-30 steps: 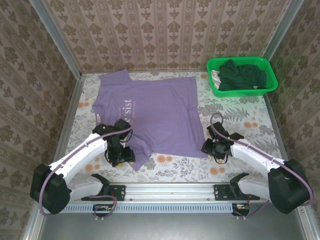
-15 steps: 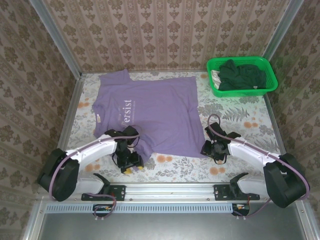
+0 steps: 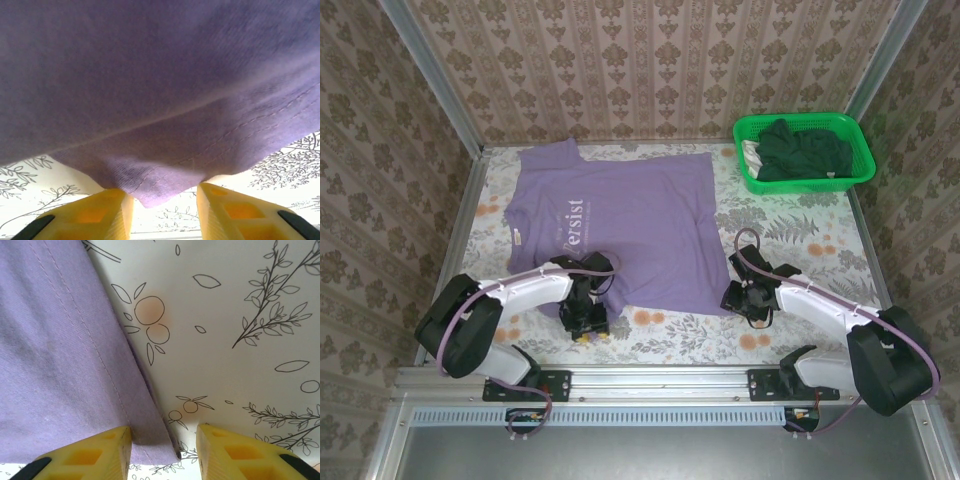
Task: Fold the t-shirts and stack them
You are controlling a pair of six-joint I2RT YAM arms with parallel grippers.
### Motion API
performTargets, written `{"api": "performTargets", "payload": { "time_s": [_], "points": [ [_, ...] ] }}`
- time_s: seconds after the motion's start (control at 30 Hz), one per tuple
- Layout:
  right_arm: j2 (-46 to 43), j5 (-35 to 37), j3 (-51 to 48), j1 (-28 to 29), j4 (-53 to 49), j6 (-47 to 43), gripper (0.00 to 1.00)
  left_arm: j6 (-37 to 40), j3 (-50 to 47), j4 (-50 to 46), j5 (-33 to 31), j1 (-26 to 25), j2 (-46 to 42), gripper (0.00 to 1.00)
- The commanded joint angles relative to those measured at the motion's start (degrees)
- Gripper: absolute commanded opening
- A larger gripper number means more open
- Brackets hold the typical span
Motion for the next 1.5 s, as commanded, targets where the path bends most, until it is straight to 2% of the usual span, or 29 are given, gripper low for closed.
{"api": "performTargets", "payload": {
  "time_s": [0.0,0.23,0.4,0.83,0.93,1.23,1.47],
  "points": [
    [-1.1,-0.8,-0.2,0.3,0.1,0.2,0.41,-0.8,0.4,-0.6,-3.6,-0.3,0.7,0.35],
    [-1.2,-0.9,0.0,0.4,-0.1,0.1,0.41,-0.3,0.3,-0.1,-4.2,-1.3,2.8,0.18],
    [-0.5,-0.5,0.4,0.4,-1.3,-0.2,0.41,0.0,-0.3,-1.2,-4.8,-1.5,2.0,0.00],
    [0.4,-1.3,0.5,0.4,-0.7,0.4,0.40,0.2,-0.5,-15.1,-7.6,-1.7,-11.7,0.00],
    [2.0,-1.6,0.7,0.5,-0.1,0.2,0.35,-0.9,-1.4,-17.1,-7.0,-1.7,-14.4,0.00],
    [4.8,-0.1,2.4,0.8,-2.4,-0.8,0.01,-3.8,-1.8,-25.6,-4.0,-1.8,-20.7,0.00],
    [2.8,1.8,3.1,0.6,-7.8,2.0,0.00,-5.0,-2.6,-29.9,-3.5,-1.8,-21.4,0.00]
  ]
}}
